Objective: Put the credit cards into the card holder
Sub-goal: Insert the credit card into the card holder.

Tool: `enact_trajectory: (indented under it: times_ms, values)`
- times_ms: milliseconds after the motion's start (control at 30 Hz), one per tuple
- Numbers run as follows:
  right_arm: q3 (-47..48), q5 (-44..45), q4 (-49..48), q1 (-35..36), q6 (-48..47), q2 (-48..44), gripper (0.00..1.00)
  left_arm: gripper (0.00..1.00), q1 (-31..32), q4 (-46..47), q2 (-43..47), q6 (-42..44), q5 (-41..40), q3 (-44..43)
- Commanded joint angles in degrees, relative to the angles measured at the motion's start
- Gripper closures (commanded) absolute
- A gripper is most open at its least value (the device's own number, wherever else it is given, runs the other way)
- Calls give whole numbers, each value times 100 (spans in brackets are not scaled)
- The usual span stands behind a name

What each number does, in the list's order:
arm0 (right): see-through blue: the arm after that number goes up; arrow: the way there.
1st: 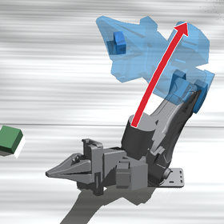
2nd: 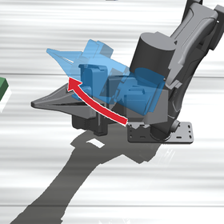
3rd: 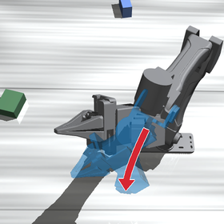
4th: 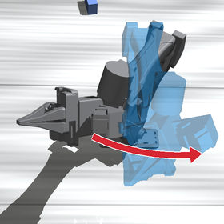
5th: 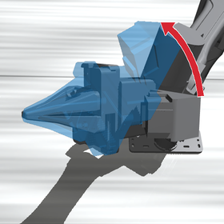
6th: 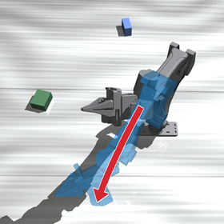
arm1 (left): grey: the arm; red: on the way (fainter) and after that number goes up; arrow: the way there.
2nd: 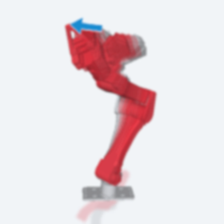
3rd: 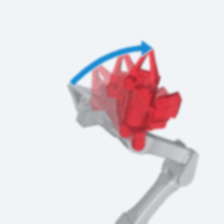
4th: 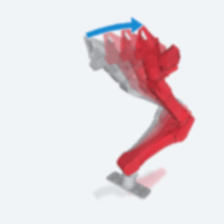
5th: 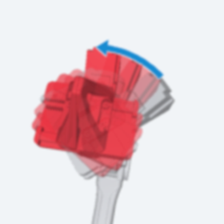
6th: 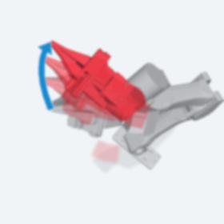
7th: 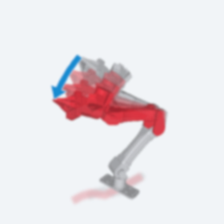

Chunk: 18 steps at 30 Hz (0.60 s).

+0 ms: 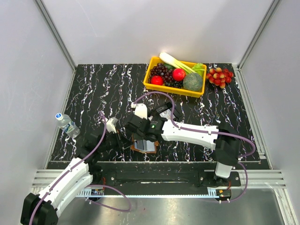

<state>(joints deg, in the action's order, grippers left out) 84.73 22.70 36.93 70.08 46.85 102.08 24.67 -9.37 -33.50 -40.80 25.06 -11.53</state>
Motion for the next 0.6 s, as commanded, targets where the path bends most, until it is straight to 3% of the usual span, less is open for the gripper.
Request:
enact_trajectory:
  times_ms: [0,567]
  values:
    - [61,-90,-195,58,114,-66,100,100,-14,356,-26,-16,52,-280]
    - [263,288,306,58,-88,119,100,100,-14,190,-43,-7,-97,-280]
